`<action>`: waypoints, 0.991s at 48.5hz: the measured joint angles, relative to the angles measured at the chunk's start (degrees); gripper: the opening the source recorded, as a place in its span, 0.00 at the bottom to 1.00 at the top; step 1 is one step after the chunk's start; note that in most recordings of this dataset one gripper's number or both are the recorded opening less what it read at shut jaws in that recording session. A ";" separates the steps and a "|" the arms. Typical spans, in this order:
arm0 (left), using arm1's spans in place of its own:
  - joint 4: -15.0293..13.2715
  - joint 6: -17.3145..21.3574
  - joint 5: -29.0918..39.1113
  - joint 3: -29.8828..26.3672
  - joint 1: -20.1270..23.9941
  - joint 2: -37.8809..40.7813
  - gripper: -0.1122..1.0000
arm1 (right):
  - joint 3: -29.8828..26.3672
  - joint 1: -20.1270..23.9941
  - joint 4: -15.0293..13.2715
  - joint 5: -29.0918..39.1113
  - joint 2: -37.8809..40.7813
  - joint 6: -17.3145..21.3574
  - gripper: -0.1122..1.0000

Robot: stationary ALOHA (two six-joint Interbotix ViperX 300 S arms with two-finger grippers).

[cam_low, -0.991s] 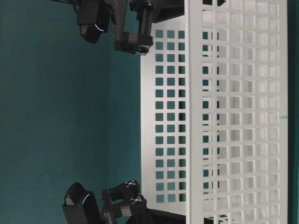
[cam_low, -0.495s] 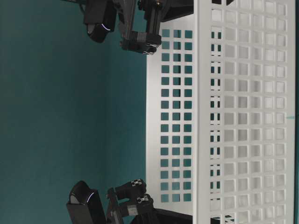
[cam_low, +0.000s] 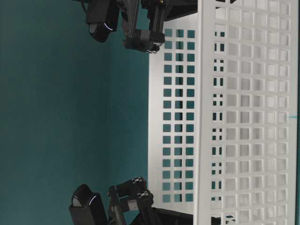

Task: Lift the white basket with both hands.
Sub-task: 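Set the basket down on the table with both grippers still closed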

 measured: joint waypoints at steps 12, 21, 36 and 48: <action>0.00 0.00 -1.58 0.53 0.09 0.00 0.12 | 1.76 -0.09 0.79 -3.60 -0.26 -0.53 0.27; 0.18 0.00 -2.29 0.97 0.18 0.18 0.23 | 2.11 -0.18 0.79 -5.01 -0.35 -1.49 0.31; 0.09 0.44 -5.36 0.62 0.00 0.70 0.92 | 1.85 -0.26 1.05 -8.26 -0.18 -6.24 0.89; 0.09 0.44 -5.45 0.53 -0.09 0.79 0.91 | 1.93 -0.35 1.05 -8.61 -0.18 -6.24 0.97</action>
